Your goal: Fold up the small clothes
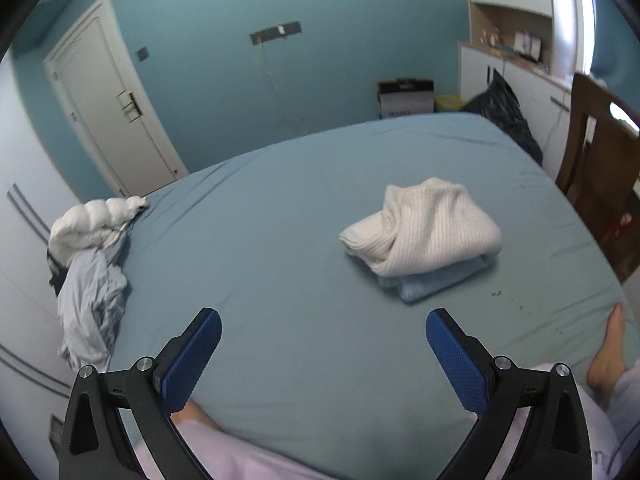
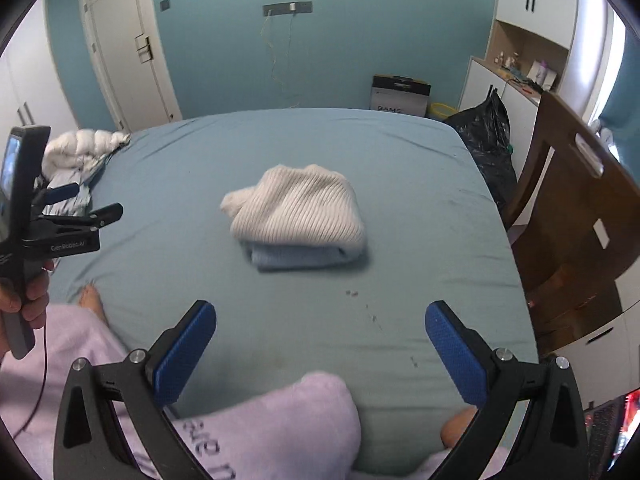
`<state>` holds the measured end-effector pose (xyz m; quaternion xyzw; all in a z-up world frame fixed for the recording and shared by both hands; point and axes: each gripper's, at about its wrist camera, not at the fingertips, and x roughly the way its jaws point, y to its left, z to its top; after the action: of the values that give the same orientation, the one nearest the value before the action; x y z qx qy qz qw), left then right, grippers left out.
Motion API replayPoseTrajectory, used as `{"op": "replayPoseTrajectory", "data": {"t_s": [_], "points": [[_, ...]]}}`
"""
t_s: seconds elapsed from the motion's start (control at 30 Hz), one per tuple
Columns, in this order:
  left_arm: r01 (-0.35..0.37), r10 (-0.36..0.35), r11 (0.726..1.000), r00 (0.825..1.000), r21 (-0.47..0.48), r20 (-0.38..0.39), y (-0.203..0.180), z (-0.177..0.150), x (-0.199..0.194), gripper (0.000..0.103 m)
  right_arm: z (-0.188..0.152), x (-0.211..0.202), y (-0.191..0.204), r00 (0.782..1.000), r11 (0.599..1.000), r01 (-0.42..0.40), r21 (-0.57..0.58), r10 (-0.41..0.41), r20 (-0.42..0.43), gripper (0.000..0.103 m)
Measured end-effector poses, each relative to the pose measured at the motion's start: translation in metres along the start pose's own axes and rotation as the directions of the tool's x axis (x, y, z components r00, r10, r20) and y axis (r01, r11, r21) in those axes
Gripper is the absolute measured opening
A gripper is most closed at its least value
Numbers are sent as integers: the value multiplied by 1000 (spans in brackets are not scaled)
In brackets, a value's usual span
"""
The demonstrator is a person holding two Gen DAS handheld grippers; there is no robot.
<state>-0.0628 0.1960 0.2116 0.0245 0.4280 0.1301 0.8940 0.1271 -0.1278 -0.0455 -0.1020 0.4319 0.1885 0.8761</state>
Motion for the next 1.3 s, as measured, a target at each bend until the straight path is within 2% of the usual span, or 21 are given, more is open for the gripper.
{"op": "replayPoseTrajectory", "data": {"t_s": [0.13,0.2,0.3,0.4,0.43,0.5,0.67,0.87,1.07,1.3], "points": [[-23,22,1000,991,8,133,-6,-26,-23,103,-18,-5,9,993,996,89,14,-89,75,102],[-19,10,999,981,45,194,-11,-40,-30,103,-28,5,14,991,997,75,12,-76,109,102],[-5,-11,995,989,104,146,-20,-44,-23,103,-35,25,21,986,988,140,-60,-134,99,102],[42,-56,993,990,111,131,-23,-45,-13,103,-34,39,23,978,977,185,-104,-173,115,102],[38,-53,993,990,115,128,-24,-45,-10,103,-32,38,24,978,977,186,-105,-174,116,102],[5,-20,992,994,129,111,-27,-41,2,103,-26,45,19,982,983,166,-79,-158,100,102],[15,-24,995,995,98,95,-18,-33,18,103,-21,51,17,994,994,108,-29,-108,20,102],[37,-43,997,995,61,87,-6,-29,30,103,-18,52,24,991,990,130,-53,-128,35,102],[27,-30,998,998,58,53,-5,-30,43,103,-15,53,17,994,994,106,-7,-106,17,102],[74,-75,996,997,51,6,-7,-31,46,103,-19,50,15,995,995,96,-8,-96,-4,102]]}}
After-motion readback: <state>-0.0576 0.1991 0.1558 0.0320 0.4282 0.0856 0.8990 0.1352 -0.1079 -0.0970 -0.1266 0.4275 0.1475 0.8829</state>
